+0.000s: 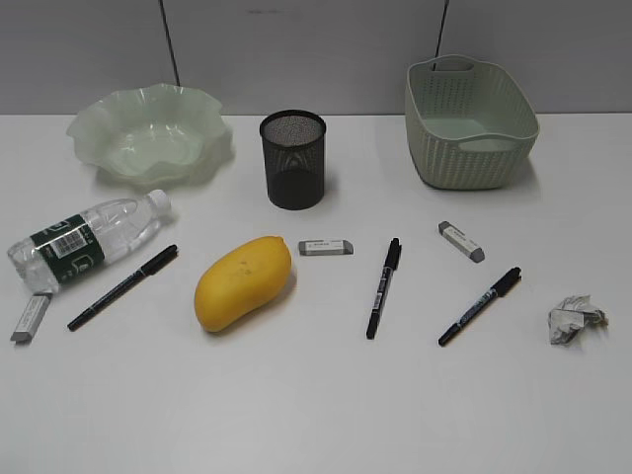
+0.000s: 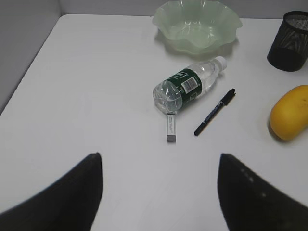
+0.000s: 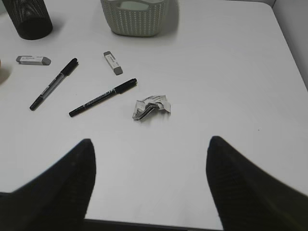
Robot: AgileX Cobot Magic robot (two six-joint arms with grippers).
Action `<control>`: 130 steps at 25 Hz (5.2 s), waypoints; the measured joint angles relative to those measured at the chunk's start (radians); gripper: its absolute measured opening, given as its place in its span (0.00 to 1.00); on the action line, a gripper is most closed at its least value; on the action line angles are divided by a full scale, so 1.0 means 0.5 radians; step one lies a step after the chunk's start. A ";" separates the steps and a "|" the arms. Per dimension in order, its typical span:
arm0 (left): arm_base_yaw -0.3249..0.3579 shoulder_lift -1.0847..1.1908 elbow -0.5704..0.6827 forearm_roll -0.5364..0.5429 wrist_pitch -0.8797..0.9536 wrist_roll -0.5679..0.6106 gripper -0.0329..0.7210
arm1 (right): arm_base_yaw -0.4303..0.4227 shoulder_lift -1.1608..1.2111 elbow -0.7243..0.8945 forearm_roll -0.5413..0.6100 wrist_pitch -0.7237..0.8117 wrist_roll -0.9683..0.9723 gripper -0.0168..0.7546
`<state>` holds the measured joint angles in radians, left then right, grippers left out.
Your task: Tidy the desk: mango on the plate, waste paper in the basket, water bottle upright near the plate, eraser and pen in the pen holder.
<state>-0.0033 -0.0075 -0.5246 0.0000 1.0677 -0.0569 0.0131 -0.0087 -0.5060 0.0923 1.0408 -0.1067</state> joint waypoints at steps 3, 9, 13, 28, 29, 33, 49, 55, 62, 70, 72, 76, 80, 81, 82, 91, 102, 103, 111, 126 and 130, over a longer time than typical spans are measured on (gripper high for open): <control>0.000 0.000 0.002 0.022 0.000 0.000 0.79 | 0.000 0.000 0.000 0.000 0.000 0.000 0.75; 0.000 0.000 0.002 0.000 0.000 0.000 0.79 | 0.000 0.000 0.000 0.000 0.000 0.000 0.75; 0.000 0.000 0.002 0.000 0.000 0.000 0.79 | 0.000 0.000 0.000 0.000 0.000 0.000 0.75; -0.014 0.978 -0.311 -0.206 -0.448 0.170 0.79 | 0.000 0.000 0.000 0.000 0.000 0.000 0.75; -0.021 1.081 -0.333 -0.286 -0.484 0.226 0.79 | 0.000 0.000 0.000 0.000 0.000 0.000 0.75; -0.065 1.481 -0.439 -0.550 -0.526 0.429 0.80 | 0.000 0.000 0.000 0.000 0.000 0.000 0.75; -0.900 2.659 -0.823 -0.501 -0.595 0.635 0.93 | 0.000 0.000 0.000 0.000 0.000 0.000 0.75; -1.076 3.098 -1.077 -0.366 -0.488 0.639 0.94 | 0.000 0.000 0.000 0.000 0.000 0.000 0.75; -1.126 3.551 -1.338 -0.289 -0.415 0.639 0.94 | 0.000 0.000 0.000 0.000 0.000 0.000 0.75; -1.126 3.878 -1.566 -0.192 -0.421 0.639 0.94 | 0.000 0.000 0.000 0.000 0.000 0.000 0.75; -1.126 3.936 -1.592 -0.155 -0.421 0.639 0.94 | 0.000 0.000 0.000 0.000 0.000 0.000 0.75; -1.126 4.016 -1.600 -0.133 -0.423 0.647 0.94 | 0.000 0.000 0.000 0.000 0.000 0.000 0.75; -1.129 4.089 -1.630 -0.133 -0.441 0.656 0.94 | 0.000 0.000 0.000 0.000 0.000 0.000 0.75; -1.129 4.101 -1.632 -0.133 -0.460 0.658 0.94 | 0.000 0.000 0.000 0.000 0.000 0.000 0.75; -1.129 4.113 -1.632 -0.133 -0.484 0.660 0.94 | 0.000 0.000 0.000 0.000 0.000 0.000 0.75; -1.129 4.140 -1.639 -0.131 -0.574 0.662 0.80 | 0.000 0.000 0.000 0.000 0.000 0.000 0.75; -1.129 4.131 -1.920 -0.131 -0.151 0.655 0.79 | 0.000 0.000 0.000 0.000 0.000 0.000 0.75; -1.121 4.109 -1.970 -0.129 -0.100 0.650 0.79 | 0.000 0.000 0.000 0.000 0.000 0.000 0.75; -0.825 3.958 -2.417 -0.129 -0.014 0.546 0.79 | 0.000 0.000 0.000 0.000 0.000 0.000 0.75; -0.250 4.293 -2.506 -0.315 -0.814 0.516 0.79 | 0.000 0.000 0.000 0.000 0.000 0.000 0.75; -0.250 4.439 -2.506 -0.345 -1.055 0.514 0.79 | 0.000 0.000 0.000 0.000 0.000 0.000 0.75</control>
<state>-0.1285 2.2119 -1.7778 -0.1727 0.5404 0.2003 0.0131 -0.0087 -0.5060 0.0923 1.0408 -0.1067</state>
